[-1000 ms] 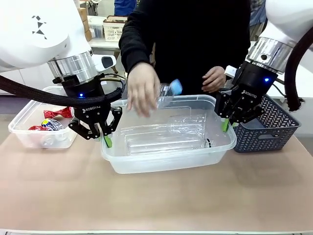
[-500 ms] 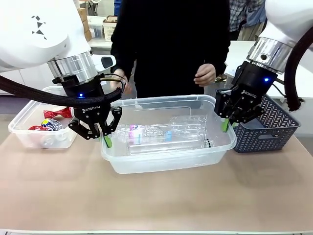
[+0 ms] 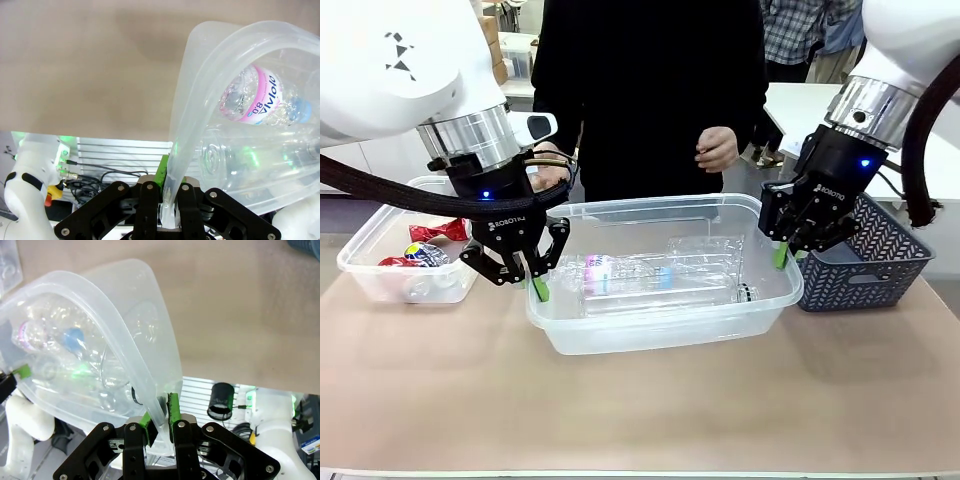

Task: Sort the waste into each basket.
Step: Offer the picked Organizing box to the human.

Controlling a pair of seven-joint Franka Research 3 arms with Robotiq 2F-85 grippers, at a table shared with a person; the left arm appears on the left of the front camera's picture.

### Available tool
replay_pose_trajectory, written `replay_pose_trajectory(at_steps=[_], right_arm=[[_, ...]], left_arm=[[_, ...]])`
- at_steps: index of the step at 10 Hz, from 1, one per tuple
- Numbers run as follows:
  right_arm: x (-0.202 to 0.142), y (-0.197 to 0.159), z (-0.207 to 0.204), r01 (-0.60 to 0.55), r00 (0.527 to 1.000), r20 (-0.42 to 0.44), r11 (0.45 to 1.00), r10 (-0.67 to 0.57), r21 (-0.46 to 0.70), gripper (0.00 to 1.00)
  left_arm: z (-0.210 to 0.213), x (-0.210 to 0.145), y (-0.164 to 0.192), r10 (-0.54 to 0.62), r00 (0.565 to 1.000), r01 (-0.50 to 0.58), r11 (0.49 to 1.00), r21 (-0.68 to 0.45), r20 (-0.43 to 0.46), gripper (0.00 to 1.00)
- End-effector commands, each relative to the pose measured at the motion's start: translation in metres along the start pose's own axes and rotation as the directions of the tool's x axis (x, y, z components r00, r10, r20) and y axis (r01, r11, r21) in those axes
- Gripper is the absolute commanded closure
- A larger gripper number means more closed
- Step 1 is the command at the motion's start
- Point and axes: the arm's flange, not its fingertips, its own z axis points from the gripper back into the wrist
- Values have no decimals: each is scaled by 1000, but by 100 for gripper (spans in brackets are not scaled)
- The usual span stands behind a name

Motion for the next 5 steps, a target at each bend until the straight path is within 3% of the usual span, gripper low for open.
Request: replay_pose_trajectory(at_steps=[1,2,3,4,5], right_arm=[[1,-1,3,0,1000,-3,1000,0,-8,100],[1,-1,3,0,1000,-3,1000,0,-8,100],[0,0,0,0,1000,0,1000,0,0,91],[17,21,13,-63,998,-3,998,63,-25,91],[46,36,22,-89,996,-29,996,88,-19,91]], left_arm=[[5,-2,1,11,1000,-11,1000,-6,9,95],[5,-2,1,11,1000,-11,1000,-6,9,95],[0,0,0,0,1000,0,1000,0,0,95],[14,20,-6,30,999,-30,999,12,30,95],[30,48,-11,-26,999,27,1000,-13,31,95]])
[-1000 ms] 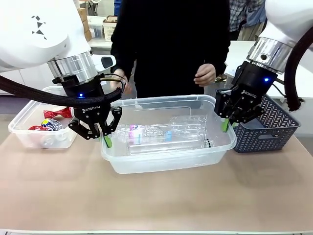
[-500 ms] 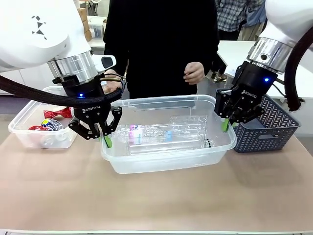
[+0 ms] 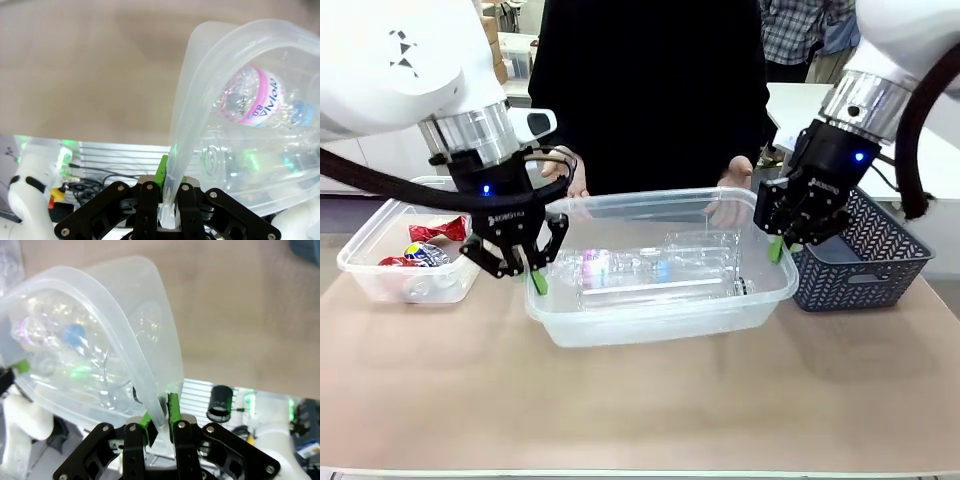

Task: Sort the waste into each basket.
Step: Offer the picked Organizing box to the human, then release the Organizing box you were holding.

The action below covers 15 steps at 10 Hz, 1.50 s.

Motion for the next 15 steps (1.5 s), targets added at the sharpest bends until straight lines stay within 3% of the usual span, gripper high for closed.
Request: replay_pose_trajectory(at_steps=[1,3,6,7,8,9,15], right_arm=[[57,28,15,-63,996,-62,998,62,-9,91],[87,29,5,-46,993,-107,999,47,11,91],[113,23,-20,14,989,-151,999,-9,31,91],[115,21,-23,18,990,-141,998,-10,57,91],[121,21,-30,40,983,-183,998,-32,38,91],[119,-1,-22,12,991,-133,1000,-12,-1,91],[119,-1,-22,12,991,-133,1000,-12,-1,91]], left_arm=[[30,56,-14,-43,999,43,998,-39,3,95],[31,97,-21,-54,999,53,998,-37,-8,95],[1,129,-30,-64,996,61,997,-42,-65,95],[-14,132,-27,-55,992,52,998,-37,-113,95],[-1,130,-5,-44,997,45,999,22,-57,95],[-1,130,-5,-44,997,45,999,22,-57,95],[-1,130,-5,-44,997,45,999,22,-57,95]])
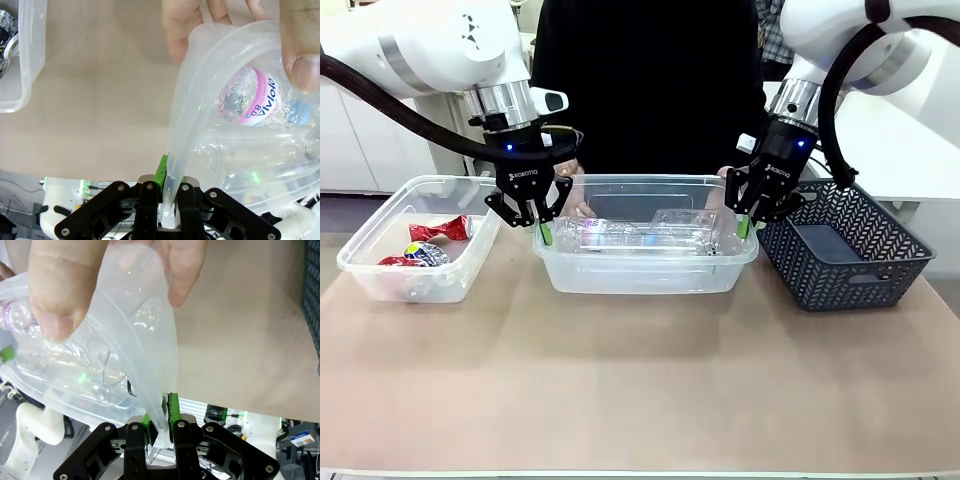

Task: Sort the waste into each basket.
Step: Release the Organizing box you were holding.

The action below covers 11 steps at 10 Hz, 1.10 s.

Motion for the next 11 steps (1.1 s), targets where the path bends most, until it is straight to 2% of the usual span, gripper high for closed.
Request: replay_pose_trajectory(at_steps=[1,2,3,4,5,7,8,9,11], right_arm=[[-1,3,1,-8,1000,7,1000,8,-2,91],[0,0,0,0,1000,0,1000,0,0,91],[-13,-15,0,50,994,98,998,-53,33,31],[-25,-23,-1,89,980,172,994,-100,70,33],[-33,-27,-2,86,965,238,991,-108,100,0],[-42,-33,-3,23,918,388,987,-84,160,0],[-45,-34,-6,-17,877,476,985,-68,171,10],[-50,-34,-10,-89,835,550,981,-21,174,0],[-56,-33,-13,-150,772,636,976,15,159,0]], left_arm=[[6,-2,-1,5,1000,-4,1000,-15,17,95],[0,0,0,0,1000,0,1000,0,0,86],[-2,2,-5,-84,996,83,996,-39,-8,37],[-6,1,-9,-89,996,89,996,-27,-12,28],[-6,-3,-10,-105,995,105,994,-27,1,0],[-8,-20,-6,-117,993,119,992,-44,34,0],[-12,-28,-3,-113,992,116,992,-49,53,3],[-15,-36,2,-125,988,131,989,-69,87,0],[-19,-41,7,-164,974,178,980,-86,156,0]])
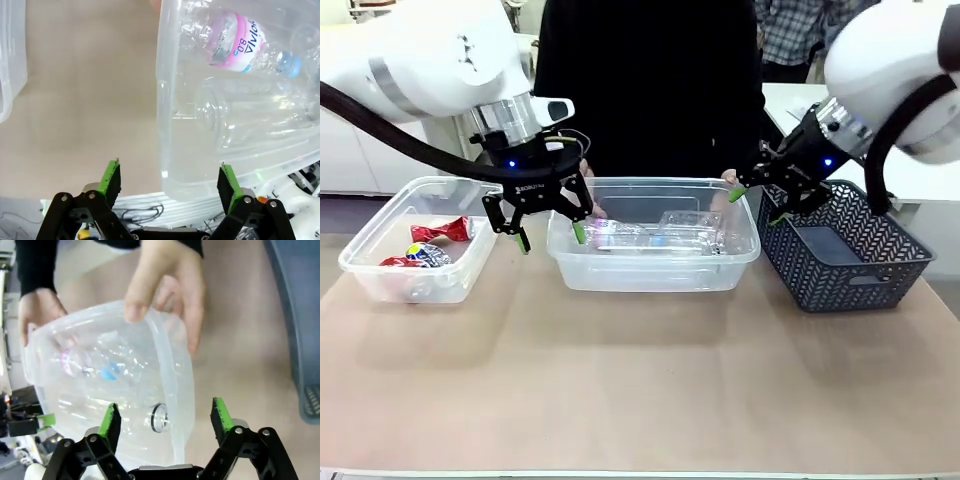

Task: Sort the waste into each basket.
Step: Release the Organizing box you were holding.

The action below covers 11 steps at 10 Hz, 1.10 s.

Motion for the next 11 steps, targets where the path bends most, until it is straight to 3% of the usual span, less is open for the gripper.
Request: replay_pose_trajectory(at_steps=[1,2,3,4,10,11], right_arm=[[-14,-5,-8,-86,994,78,994,81,62,0],[-15,-7,-8,-106,993,66,992,102,65,0],[-9,-6,-16,-70,996,-61,997,71,15,0],[-9,3,-3,-66,996,59,998,65,15,0],[-9,3,-3,-66,996,59,998,65,15,0],[-10,3,-5,-68,997,43,998,67,18,0]], left_arm=[[-5,-8,11,-67,995,70,996,-47,68,0],[-5,-6,9,-85,993,89,995,-39,86,0],[-7,-2,8,-62,997,63,997,-35,37,0],[-2,-3,3,-44,997,45,999,-14,61,0],[-4,-3,3,-51,997,52,999,-13,59,0],[32,-25,2,-156,984,150,985,81,81,0]])
